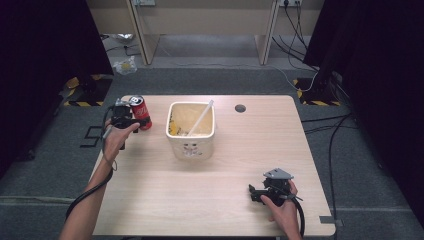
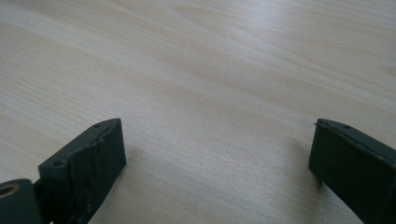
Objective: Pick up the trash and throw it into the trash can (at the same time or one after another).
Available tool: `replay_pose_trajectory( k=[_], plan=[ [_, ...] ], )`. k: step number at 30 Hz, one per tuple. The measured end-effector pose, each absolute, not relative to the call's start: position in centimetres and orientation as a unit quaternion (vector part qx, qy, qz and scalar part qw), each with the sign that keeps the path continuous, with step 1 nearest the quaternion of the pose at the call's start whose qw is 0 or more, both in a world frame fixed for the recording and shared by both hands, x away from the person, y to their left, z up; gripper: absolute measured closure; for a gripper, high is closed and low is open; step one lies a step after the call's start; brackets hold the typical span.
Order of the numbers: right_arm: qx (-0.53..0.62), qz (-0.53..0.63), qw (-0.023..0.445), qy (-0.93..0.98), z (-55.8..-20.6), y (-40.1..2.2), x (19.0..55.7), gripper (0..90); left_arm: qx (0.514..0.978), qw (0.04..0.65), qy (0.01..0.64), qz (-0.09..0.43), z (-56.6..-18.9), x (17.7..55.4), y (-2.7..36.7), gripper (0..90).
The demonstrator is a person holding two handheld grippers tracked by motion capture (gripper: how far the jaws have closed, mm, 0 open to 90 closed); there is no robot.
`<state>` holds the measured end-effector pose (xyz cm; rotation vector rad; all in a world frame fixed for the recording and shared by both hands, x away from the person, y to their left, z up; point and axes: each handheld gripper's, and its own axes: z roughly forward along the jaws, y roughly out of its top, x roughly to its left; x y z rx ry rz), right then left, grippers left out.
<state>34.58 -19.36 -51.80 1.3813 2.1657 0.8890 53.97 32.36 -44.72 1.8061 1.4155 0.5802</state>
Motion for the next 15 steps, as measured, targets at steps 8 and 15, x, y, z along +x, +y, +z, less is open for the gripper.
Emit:
replay_pose_trajectory(
  k=[8, 15],
  plan=[
    [0.497, 0.32, 0.21, 0.779, -51.8, -19.4, 34.6, 4.1, 0.707, 0.368, 0.558, 0.229, -45.8, 54.4, 32.5, 18.0],
    [0.497, 0.32, 0.21, 0.779, -51.8, -19.4, 34.6, 4.1, 0.703, 0.364, 0.562, 0.242, -46.0, 54.9, 32.5, 18.0]
  ],
)
